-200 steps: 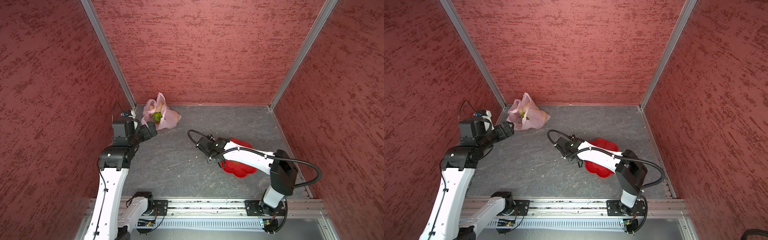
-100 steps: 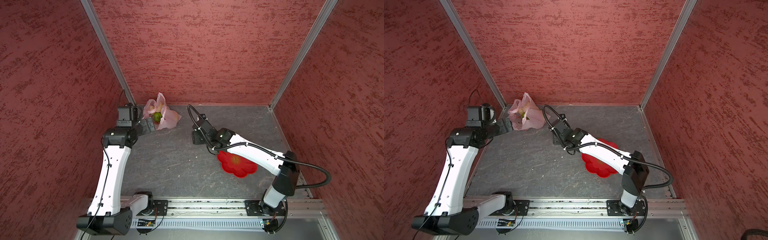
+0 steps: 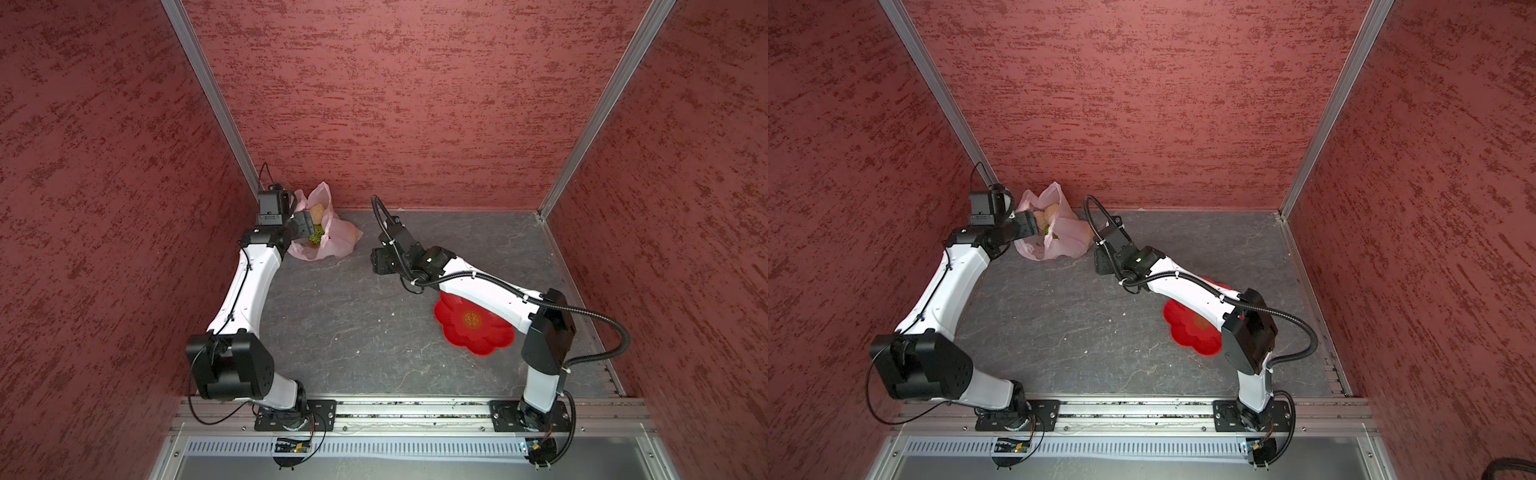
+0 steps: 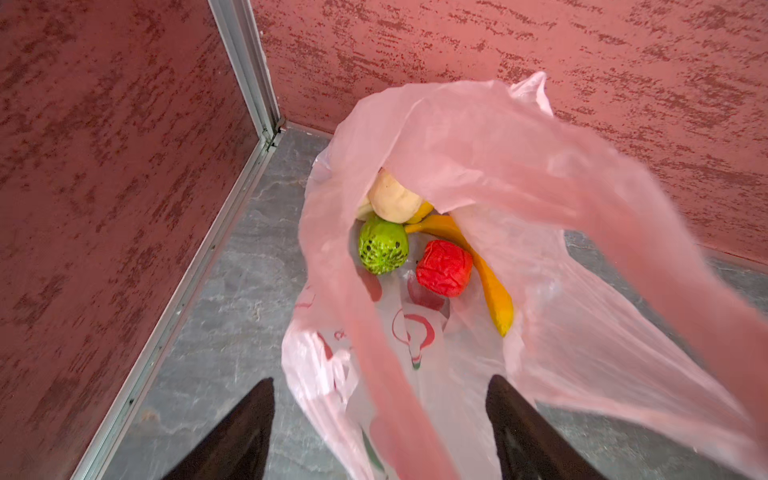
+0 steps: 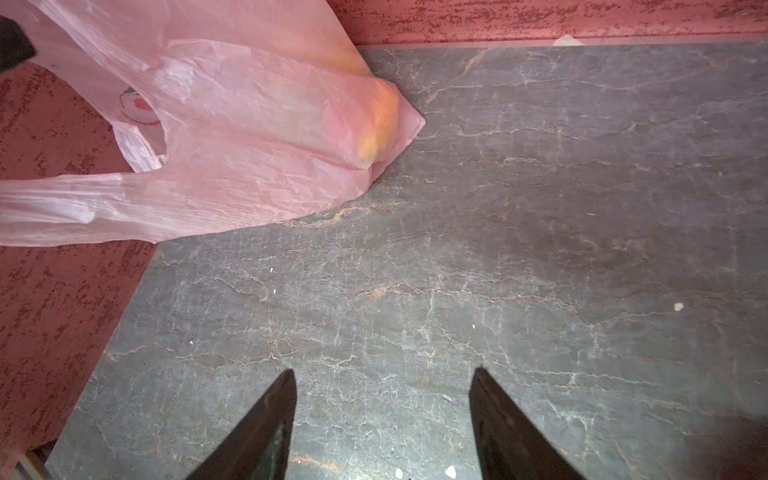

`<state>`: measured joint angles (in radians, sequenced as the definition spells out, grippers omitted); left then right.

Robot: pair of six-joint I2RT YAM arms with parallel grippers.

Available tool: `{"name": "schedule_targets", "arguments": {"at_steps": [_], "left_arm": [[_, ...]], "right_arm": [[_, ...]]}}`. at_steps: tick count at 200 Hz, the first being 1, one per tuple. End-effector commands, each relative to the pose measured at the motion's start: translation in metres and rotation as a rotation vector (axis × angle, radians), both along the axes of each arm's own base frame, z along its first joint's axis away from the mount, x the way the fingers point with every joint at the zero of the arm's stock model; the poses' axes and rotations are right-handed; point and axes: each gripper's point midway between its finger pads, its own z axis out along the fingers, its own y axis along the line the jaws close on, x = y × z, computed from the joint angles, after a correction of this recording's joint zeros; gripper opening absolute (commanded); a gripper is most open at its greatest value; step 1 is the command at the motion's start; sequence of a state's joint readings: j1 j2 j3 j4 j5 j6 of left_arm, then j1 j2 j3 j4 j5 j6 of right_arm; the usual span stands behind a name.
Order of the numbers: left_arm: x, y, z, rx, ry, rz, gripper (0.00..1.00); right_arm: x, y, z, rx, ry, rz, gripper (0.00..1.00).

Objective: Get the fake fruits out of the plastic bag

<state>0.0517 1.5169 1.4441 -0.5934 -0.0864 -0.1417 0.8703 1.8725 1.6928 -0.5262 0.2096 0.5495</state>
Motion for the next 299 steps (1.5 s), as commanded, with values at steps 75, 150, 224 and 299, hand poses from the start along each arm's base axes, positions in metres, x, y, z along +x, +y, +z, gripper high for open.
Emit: {"name": "schedule_targets", "arguments": {"at_steps": [75, 150, 224, 299], "left_arm": [[0.047, 0.017, 0.005, 0.026, -0.168, 0.045, 0.4], [-0.008, 0.003, 0.011, -0.023, -0.123, 0.101, 0.05], [-0.117, -0.053, 0.01, -0.125, -0.078, 0.018, 0.04], [-0.221, -0.077, -0.01, -0.262, -0.047, -0.02, 0.04]], "right_arm": [[0.025, 0.016, -0.014, 0.036, 0.022, 0.04, 0.67], [0.019, 0.023, 0.0, 0.101, 0.017, 0.065, 0.63], [-0.016, 0.0, 0.035, 0.118, -0.048, 0.063, 0.64], [-0.029, -0.024, 0.073, -0.023, -0.146, 0.138, 0.68]]}}
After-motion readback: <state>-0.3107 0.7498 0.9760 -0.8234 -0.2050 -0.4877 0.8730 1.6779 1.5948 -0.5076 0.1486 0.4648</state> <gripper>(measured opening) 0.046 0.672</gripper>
